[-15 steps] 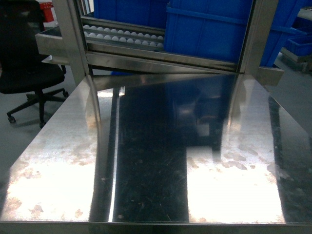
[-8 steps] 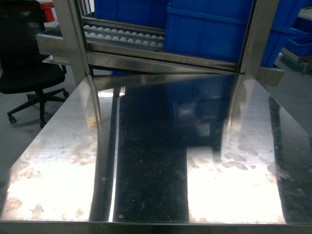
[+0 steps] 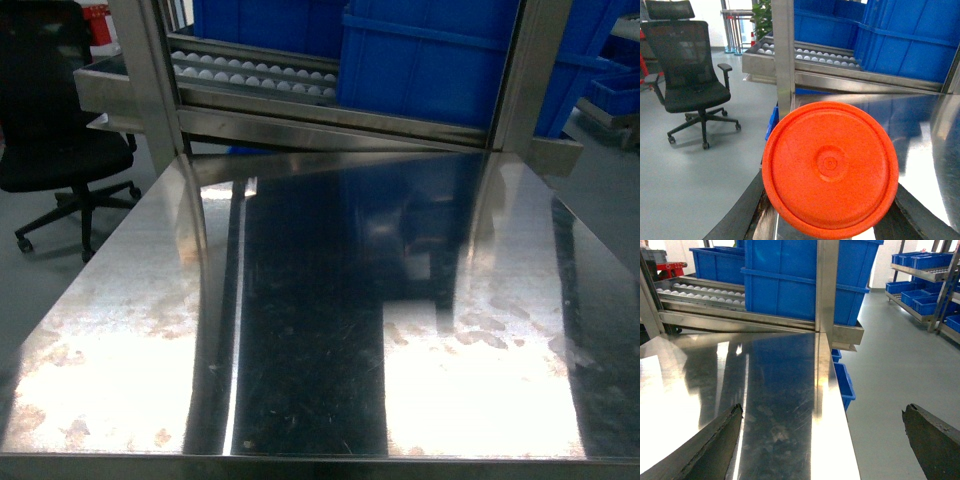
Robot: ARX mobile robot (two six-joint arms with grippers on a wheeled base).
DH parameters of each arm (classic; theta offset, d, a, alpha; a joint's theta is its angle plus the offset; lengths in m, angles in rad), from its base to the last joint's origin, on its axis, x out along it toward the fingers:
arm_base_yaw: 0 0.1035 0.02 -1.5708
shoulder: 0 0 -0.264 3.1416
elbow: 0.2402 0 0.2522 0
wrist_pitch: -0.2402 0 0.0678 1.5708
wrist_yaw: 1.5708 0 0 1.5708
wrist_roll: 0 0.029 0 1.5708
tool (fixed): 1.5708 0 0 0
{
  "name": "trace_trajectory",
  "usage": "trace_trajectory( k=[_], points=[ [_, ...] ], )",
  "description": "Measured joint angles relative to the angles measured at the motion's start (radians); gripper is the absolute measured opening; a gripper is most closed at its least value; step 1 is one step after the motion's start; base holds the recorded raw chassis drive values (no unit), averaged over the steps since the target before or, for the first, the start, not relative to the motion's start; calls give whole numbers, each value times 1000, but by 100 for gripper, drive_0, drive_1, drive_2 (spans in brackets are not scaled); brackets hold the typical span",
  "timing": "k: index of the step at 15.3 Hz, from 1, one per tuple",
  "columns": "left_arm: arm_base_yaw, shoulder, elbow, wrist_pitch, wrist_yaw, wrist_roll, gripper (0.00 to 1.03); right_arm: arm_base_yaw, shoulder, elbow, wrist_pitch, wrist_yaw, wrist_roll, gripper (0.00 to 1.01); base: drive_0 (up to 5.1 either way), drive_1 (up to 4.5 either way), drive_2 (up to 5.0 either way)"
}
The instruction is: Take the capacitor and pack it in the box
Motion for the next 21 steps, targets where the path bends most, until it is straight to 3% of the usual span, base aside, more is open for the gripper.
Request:
trace_trajectory(
  k=[21],
  points=[
    [0, 0, 0, 0, 0, 0, 42, 0, 0, 0, 0, 0, 0, 98, 0, 0, 0]
  ],
)
